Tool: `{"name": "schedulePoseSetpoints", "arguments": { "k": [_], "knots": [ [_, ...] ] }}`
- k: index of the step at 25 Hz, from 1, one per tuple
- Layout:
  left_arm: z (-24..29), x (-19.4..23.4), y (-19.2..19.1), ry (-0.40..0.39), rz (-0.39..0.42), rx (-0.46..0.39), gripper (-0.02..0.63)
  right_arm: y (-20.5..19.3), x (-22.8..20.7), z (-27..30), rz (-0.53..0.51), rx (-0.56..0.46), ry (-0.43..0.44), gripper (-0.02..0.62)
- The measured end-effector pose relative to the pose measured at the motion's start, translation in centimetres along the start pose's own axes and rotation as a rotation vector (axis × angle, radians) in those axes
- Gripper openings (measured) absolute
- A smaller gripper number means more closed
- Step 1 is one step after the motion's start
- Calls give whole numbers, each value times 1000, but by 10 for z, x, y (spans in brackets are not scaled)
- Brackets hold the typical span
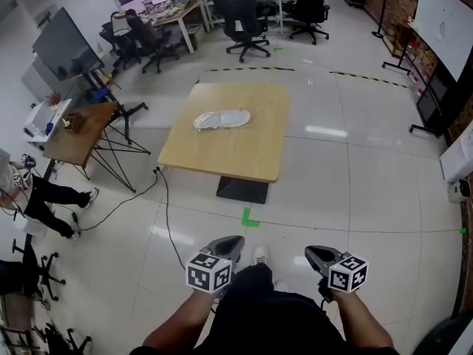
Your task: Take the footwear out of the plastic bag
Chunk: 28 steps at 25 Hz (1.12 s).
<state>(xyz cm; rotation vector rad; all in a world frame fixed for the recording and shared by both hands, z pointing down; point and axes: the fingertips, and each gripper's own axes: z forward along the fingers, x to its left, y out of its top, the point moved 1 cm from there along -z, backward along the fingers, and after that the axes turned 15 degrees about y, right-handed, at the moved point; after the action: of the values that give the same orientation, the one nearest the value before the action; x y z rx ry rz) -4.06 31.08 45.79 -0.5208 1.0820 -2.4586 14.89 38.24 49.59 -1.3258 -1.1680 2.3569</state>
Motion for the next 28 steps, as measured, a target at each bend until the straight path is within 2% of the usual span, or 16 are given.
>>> {"name": "schedulePoseSetpoints", "arguments": {
  "k": [5,8,15,18,21,23,25,28],
  "knots": [
    [40,21,12,1,-34,8,8,29,-17,34,-23,39,26,3],
    [72,30,33,-26,-41,1,8,49,-45,50,-21,73,5,3],
    [142,104,95,-58,-17,10,8,137,-97,127,-13,55,-62,3],
    [174,137,131,-91,43,0,8,180,-114,166,-29,57,-86,3],
    [210,165,168,-138,108,-46,9,211,-128,191,-44,69,-125,3],
    [238,180,195,-160,150,-88,46,226,-137,194,-52,67,-167,3],
    [270,205,226,-136,203,-122,64,241,-144,197,-62,53,-207,3],
    [319,249,259,-35,342,-111,119,247,-152,199,-52,48,-250,3]
  ]
}}
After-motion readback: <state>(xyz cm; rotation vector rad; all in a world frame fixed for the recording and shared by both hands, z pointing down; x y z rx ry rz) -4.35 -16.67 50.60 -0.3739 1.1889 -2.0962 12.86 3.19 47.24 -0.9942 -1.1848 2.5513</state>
